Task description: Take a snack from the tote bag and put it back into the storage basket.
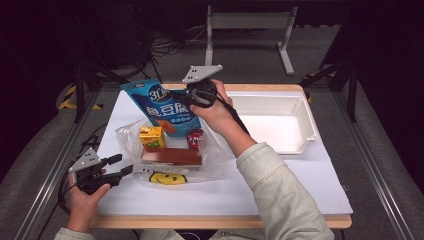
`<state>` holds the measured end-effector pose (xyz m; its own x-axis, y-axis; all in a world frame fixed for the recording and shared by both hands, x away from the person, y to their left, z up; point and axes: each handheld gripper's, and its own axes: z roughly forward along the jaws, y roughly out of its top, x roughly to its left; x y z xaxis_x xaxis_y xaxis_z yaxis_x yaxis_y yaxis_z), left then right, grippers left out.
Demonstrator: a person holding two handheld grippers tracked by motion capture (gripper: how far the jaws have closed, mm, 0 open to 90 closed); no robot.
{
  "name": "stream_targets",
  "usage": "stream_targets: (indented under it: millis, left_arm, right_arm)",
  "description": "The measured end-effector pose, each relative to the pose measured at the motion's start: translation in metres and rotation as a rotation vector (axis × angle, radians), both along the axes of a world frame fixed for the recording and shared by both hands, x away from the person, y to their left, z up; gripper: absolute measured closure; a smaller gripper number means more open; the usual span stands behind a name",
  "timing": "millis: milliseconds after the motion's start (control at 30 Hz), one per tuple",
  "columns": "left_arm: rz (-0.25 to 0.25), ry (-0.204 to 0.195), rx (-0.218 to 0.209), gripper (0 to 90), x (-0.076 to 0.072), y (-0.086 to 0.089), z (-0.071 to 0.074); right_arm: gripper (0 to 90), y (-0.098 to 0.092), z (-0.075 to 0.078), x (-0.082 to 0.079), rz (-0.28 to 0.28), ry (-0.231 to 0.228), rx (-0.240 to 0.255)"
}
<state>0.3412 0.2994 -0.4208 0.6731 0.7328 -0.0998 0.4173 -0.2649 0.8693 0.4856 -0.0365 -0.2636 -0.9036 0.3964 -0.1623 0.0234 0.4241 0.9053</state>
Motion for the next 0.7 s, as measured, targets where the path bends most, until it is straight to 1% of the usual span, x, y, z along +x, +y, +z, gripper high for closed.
stream_targets:
  millis: [133,300,567,700]
  left_arm:
    - [0.000,0.000,0.001,37.2,0.000,0.000,0.000]
    - [-0.004,0.003,0.004,37.1,0.000,-0.001,0.000]
    - [0.000,0.001,0.000,36.8,0.000,0.000,0.000]
    - [0.002,0.001,0.000,35.6,0.000,0.000,0.000]
  right_arm:
    - [90.0,0.000,0.009,-0.003,0.004,-0.010,0.015]
    - [90.0,0.000,0.019,-0.006,0.008,-0.028,0.018]
    - [90.0,-0.001,0.030,-0.010,0.006,-0.046,0.022]
    - [90.0,-0.004,0.037,-0.013,0.006,-0.047,0.039]
